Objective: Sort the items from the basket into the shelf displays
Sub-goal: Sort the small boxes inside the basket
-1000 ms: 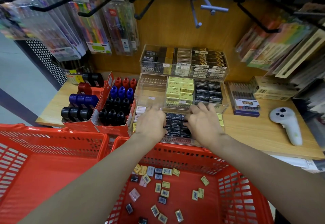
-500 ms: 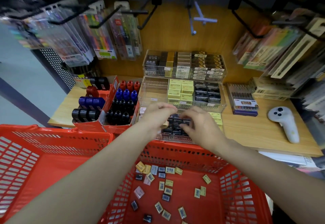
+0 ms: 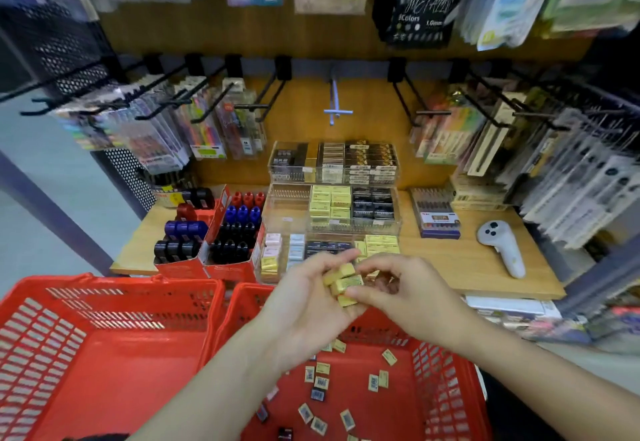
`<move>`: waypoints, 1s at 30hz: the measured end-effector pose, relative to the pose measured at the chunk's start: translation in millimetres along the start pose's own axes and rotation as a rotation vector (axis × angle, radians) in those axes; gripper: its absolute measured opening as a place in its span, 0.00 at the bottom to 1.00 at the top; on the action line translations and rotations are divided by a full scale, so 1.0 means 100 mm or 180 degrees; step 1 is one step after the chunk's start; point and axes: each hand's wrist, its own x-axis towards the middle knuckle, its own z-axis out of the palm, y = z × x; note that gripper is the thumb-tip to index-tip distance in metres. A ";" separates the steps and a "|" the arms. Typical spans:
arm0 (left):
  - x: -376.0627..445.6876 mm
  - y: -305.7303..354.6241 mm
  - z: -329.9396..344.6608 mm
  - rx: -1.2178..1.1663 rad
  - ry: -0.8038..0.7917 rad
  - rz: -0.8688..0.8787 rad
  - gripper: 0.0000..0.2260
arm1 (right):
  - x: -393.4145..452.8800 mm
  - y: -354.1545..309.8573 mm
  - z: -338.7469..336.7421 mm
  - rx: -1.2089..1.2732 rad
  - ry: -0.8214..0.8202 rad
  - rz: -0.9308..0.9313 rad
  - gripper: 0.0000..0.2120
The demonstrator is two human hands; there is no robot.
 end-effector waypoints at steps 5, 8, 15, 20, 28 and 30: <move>-0.03 0.12 -0.13 0.0496 -0.0018 0.0082 0.17 | -0.02 -0.05 -0.10 0.0445 0.0003 0.0217 0.05; 0.03 0.18 -0.18 0.1078 0.0464 0.0375 0.12 | 0.01 -0.07 -0.17 0.1102 0.0016 0.0615 0.07; 0.22 0.20 -0.30 0.2610 0.0988 0.0524 0.09 | 0.15 0.30 -0.23 0.2749 0.0269 0.1709 0.07; 0.54 0.22 -0.43 0.2467 0.1351 0.0171 0.09 | 0.27 0.98 -0.32 0.1473 0.0866 0.2111 0.08; 0.97 0.15 -0.58 0.3259 0.1450 0.0358 0.09 | 0.64 1.38 0.04 0.0105 0.0775 0.2051 0.04; 1.03 0.11 -0.57 0.3559 0.1311 0.0437 0.08 | 0.65 1.44 0.09 0.0036 0.0786 0.2023 0.03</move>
